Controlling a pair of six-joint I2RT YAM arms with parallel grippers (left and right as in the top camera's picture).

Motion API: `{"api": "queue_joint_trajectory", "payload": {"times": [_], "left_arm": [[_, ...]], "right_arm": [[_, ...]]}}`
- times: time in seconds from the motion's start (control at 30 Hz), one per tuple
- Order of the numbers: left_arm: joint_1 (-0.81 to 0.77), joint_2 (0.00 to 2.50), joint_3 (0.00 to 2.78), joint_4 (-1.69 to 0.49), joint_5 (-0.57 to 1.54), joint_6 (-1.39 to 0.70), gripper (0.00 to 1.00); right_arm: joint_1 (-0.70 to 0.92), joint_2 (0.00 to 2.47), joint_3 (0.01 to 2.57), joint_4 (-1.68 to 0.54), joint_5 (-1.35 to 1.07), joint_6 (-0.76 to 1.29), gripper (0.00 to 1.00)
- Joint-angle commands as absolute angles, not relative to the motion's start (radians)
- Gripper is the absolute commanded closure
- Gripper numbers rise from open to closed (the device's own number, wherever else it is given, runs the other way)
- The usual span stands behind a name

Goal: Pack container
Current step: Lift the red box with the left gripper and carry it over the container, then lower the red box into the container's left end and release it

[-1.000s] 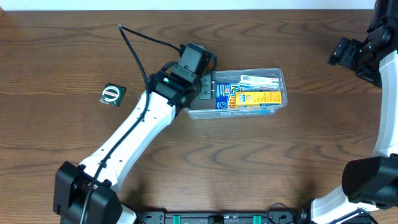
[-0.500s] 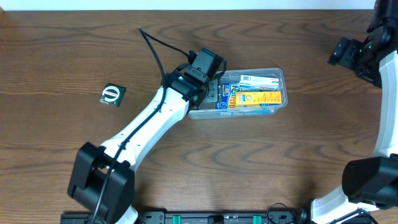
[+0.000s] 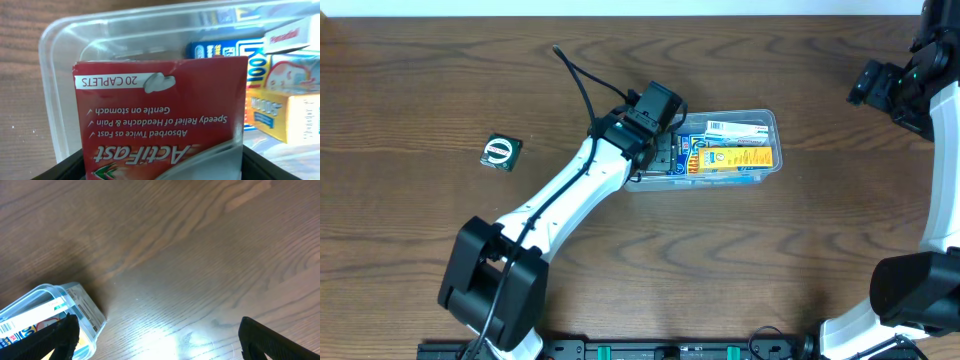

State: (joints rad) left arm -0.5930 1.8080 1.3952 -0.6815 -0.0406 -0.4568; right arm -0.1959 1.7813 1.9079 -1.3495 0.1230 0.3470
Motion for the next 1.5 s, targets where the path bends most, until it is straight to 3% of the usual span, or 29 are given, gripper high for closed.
{"api": "queue_joint_trajectory", "payload": {"times": [0.0, 0.37, 0.4, 0.47, 1.0, 1.1, 1.17, 1.47], "left_arm": [[-0.595, 1.829, 1.405, -0.687, -0.060, -0.470, 0.24], [-0.595, 1.839, 1.405, -0.686, -0.060, -0.469, 0.22], [-0.595, 1.839, 1.405, -0.686, -0.060, -0.469, 0.16], [-0.595, 1.839, 1.405, -0.686, -0.060, -0.469, 0.13], [-0.588, 1.807, 1.432, -0.680, -0.063, -0.465, 0.11], [-0.588, 1.761, 1.462, -0.711, -0.062, -0.416, 0.00], [-0.583, 1.715, 1.468, -0.728, -0.064, -0.373, 0.02], [-0.377, 1.555, 1.467, -0.857, -0.090, -0.183, 0.02]], "right_arm": [[-0.204, 1.786, 1.909, -1.351, 0.123, 0.343, 0.01], [-0.204, 1.785, 1.909, -1.351, 0.123, 0.343, 0.01], [-0.204, 1.786, 1.909, -1.351, 0.123, 0.343, 0.01], [-0.204, 1.786, 1.909, -1.351, 0.123, 0.343, 0.01], [-0.204, 1.786, 1.909, -1.351, 0.123, 0.343, 0.01], [-0.204, 1.786, 1.909, -1.351, 0.123, 0.343, 0.01], [-0.204, 1.785, 1.909, -1.351, 0.123, 0.343, 0.01], [-0.204, 1.786, 1.909, -1.351, 0.123, 0.343, 0.01]]}}
